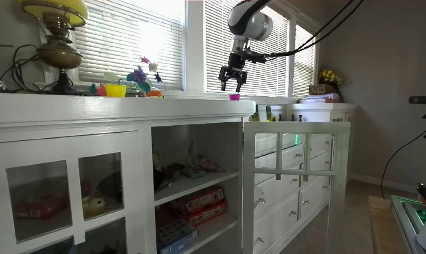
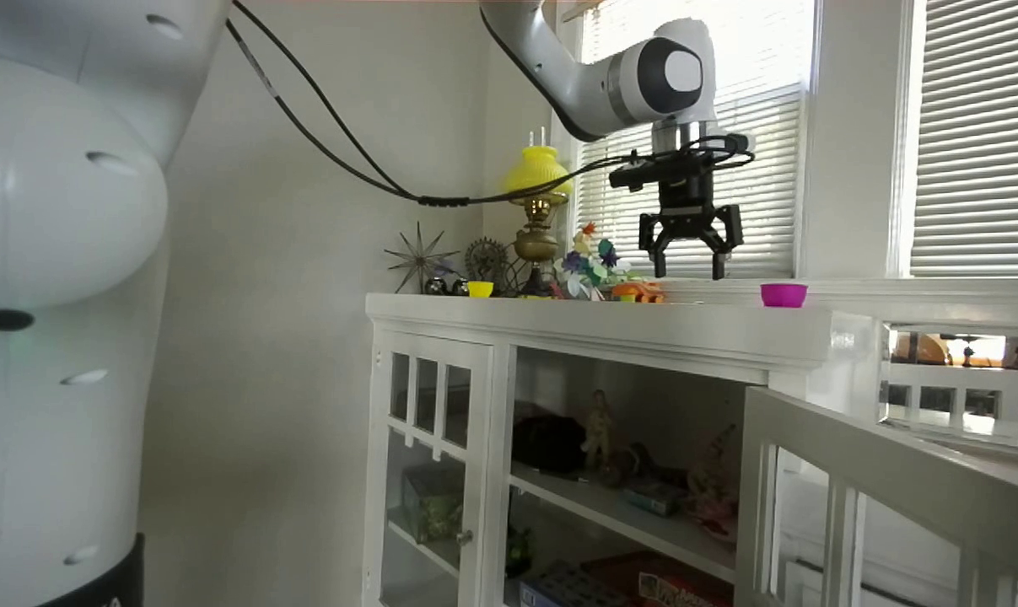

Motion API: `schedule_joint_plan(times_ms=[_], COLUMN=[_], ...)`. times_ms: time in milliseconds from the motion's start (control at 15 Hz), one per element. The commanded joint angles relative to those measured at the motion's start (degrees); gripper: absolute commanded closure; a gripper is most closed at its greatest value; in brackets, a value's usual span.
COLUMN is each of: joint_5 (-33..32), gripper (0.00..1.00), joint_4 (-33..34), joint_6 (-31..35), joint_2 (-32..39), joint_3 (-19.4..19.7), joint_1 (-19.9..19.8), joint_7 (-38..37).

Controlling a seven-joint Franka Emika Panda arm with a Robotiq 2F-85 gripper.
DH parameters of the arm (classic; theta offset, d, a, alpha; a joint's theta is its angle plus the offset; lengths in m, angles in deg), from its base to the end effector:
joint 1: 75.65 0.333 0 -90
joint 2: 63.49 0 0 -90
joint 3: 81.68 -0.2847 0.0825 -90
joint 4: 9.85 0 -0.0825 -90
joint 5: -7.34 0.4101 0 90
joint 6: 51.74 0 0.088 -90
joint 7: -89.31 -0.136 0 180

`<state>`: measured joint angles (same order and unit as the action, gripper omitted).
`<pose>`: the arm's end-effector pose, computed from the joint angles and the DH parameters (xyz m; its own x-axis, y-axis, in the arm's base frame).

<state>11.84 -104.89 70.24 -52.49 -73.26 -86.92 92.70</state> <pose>0.6382 -0.2170 0.4575 0.9133 -0.2973 0.2784 -0.3008 -0.9532 -0.0312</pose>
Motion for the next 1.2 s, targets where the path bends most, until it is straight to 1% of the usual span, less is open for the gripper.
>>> schedule_joint_plan(times_ms=[0, 333, 667, 933, 1133], joint_5=[2.23, 3.40, 4.84, 5.30, 6.90], gripper=[0.00, 0.00, 0.00, 0.00, 0.00], joint_4=[4.21, 7.45, 9.71, 10.23, 10.91], joint_6=[1.64, 2.28, 3.14, 6.37, 7.55], joint_2=[3.59, 6.48, 8.51, 10.04, 11.26], joint_3=[-0.22, -1.21, -2.24, -2.90, -3.90], joint_1=[-0.89, -1.55, -1.95, -2.53, -3.44], joint_7=[3.07, 7.30, 9.23, 11.03, 13.11])
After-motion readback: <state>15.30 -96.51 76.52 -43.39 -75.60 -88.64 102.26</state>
